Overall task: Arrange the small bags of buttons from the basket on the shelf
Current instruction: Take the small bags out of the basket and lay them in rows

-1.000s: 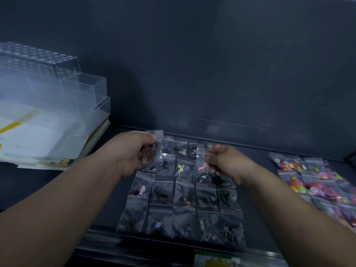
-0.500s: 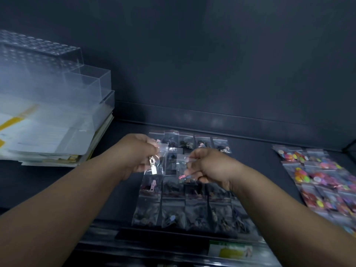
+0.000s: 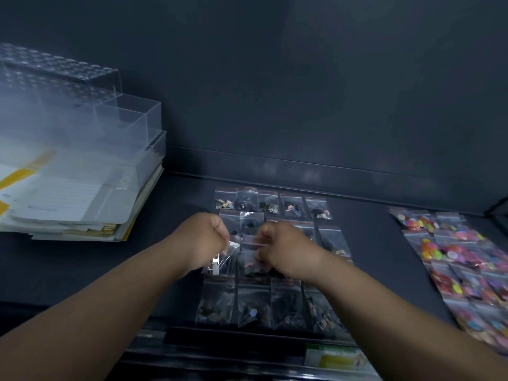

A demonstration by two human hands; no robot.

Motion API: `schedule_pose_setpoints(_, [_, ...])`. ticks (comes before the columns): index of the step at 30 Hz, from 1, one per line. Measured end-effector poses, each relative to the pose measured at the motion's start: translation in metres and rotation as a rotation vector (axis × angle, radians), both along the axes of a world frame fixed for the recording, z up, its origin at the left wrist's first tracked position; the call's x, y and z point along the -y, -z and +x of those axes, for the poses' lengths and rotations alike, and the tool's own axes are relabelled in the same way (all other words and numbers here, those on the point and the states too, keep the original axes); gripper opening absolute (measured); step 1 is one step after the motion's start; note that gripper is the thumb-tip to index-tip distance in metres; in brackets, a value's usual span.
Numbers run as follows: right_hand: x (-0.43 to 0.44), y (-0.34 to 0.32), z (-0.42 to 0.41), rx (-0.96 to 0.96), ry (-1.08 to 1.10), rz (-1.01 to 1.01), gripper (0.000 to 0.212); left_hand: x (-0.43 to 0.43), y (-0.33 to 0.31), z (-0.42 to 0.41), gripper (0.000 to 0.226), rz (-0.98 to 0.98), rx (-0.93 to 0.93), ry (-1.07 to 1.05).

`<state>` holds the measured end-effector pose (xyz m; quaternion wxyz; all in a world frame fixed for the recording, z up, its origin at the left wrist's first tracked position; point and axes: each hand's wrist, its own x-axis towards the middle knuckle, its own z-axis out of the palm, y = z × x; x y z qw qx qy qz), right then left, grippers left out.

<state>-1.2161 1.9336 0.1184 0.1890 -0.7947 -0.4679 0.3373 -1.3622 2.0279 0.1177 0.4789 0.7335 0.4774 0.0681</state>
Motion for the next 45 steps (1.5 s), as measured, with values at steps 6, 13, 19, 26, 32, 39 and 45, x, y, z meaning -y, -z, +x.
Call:
schedule_pose_setpoints(6, [0.004,-0.006,-0.005,0.210,-0.099,0.019,0.014,0.002,-0.001,-0.004,0.009,0.248,-0.113,0.133])
schedule_pose_setpoints(13, [0.009,-0.012,-0.005,0.336,-0.102,0.005,0.036,0.005,-0.005,-0.004,0.018,0.489,-0.249,0.156])
schedule_pose_setpoints(19, [0.025,-0.024,0.009,0.420,-0.053,0.135,0.040,0.010,-0.023,0.012,0.039,0.635,-0.189,0.189])
schedule_pose_setpoints(26, [0.079,-0.034,0.045,0.594,-0.027,0.188,0.045,0.052,-0.045,0.065,0.041,0.837,-0.056,0.303])
schedule_pose_setpoints(32, [0.164,-0.043,0.107,0.676,0.078,0.216,0.048,0.120,-0.055,0.139,0.043,0.955,0.023,0.422])
schedule_pose_setpoints(39, [0.303,-0.054,0.196,0.722,0.215,0.184,0.048,0.240,-0.062,0.237,0.044,0.909,0.025,0.577])
schedule_pose_setpoints(45, [0.406,-0.062,0.267,0.738,0.313,0.171,0.047,0.327,-0.068,0.309,0.045,0.849,0.051,0.612])
